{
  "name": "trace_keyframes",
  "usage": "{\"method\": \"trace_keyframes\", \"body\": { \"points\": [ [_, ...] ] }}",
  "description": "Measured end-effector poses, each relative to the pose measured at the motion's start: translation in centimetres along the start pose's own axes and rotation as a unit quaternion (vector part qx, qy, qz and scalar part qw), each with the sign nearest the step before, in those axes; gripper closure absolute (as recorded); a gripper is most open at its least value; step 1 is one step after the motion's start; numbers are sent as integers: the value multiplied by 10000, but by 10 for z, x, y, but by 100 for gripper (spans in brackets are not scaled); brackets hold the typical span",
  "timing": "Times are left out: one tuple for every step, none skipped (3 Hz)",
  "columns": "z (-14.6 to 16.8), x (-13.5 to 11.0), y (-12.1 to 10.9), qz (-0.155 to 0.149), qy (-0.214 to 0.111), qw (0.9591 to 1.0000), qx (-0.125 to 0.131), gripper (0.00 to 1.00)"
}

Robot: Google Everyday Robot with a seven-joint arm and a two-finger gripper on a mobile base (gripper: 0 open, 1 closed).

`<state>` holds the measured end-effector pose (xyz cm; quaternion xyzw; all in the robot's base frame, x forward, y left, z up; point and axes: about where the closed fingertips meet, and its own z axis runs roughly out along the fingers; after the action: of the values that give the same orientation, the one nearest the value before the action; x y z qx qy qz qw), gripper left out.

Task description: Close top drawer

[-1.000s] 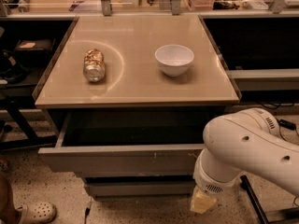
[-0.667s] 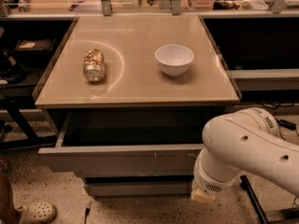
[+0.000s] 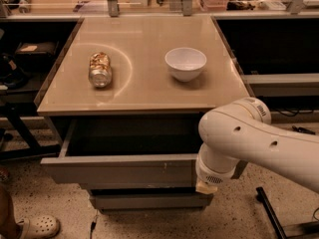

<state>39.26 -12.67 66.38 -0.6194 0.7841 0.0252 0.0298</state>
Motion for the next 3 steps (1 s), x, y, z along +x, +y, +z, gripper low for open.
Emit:
{"method": "trace_keyframes", "body": {
  "points": [
    [0, -9, -28, 18, 92, 9999, 126, 100],
    [1, -12, -51, 91, 196, 9995, 218, 100],
    [1, -12, -53, 92, 200, 9995, 231, 82]
  ]
}}
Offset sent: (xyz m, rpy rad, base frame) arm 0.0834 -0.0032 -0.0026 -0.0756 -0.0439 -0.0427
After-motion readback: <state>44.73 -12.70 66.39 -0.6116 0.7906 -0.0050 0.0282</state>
